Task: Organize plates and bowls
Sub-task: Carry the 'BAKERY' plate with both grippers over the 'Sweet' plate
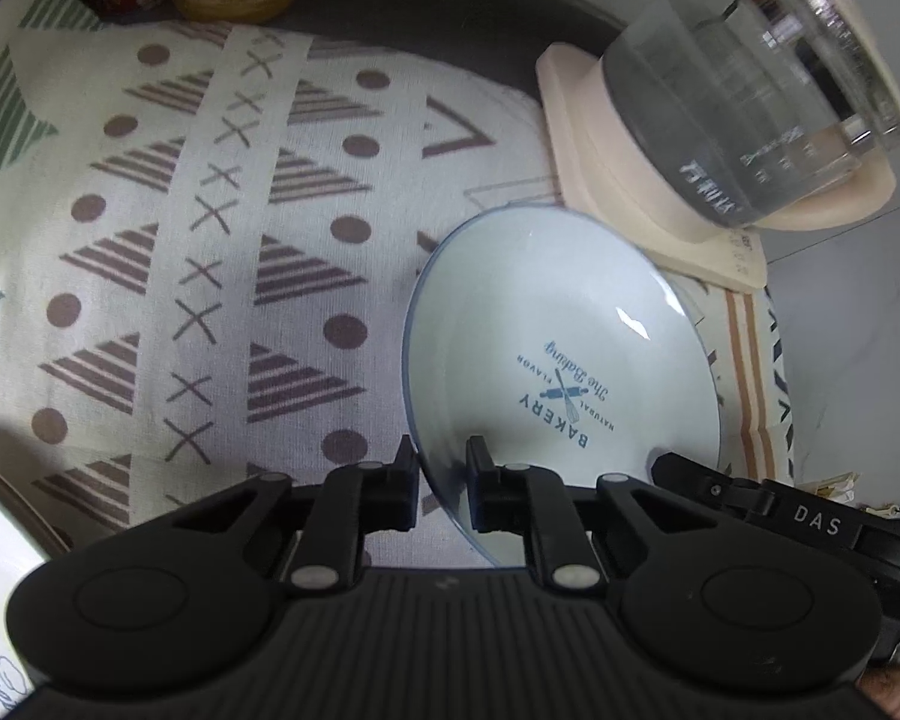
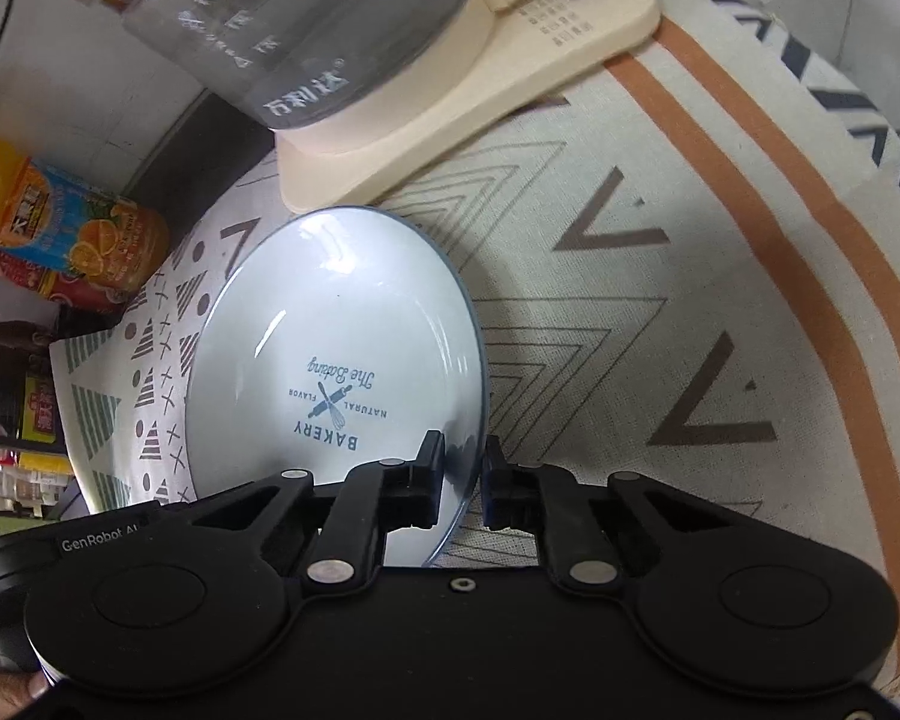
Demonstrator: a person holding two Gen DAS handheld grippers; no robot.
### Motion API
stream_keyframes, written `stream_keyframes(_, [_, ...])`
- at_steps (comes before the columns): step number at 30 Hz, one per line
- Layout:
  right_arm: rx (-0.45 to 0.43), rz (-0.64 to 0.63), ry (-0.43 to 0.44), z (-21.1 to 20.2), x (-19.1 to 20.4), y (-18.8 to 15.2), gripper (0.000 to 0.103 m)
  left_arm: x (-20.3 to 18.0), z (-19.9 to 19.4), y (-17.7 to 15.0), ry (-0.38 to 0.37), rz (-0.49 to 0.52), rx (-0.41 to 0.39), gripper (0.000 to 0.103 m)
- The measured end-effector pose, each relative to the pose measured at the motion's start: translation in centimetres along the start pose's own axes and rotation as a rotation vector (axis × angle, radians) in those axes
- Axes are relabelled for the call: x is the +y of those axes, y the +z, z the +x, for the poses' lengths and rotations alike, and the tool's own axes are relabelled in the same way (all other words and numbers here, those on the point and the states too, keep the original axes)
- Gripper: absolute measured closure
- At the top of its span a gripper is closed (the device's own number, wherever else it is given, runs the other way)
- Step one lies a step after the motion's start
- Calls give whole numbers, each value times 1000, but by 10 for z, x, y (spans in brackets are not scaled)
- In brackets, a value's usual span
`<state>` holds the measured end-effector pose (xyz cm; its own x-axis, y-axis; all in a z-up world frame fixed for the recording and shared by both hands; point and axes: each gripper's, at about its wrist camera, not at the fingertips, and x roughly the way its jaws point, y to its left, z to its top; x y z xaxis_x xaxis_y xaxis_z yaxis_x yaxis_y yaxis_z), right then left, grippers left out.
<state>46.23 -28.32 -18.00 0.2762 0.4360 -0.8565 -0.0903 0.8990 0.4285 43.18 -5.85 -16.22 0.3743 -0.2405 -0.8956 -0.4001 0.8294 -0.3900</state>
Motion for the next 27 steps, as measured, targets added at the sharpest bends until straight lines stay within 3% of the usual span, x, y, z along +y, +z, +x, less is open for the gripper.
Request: stream_keyframes(27, [-188,-81,64,-56,49,-13,93,23,-81,-12,-58,-2,-163,89])
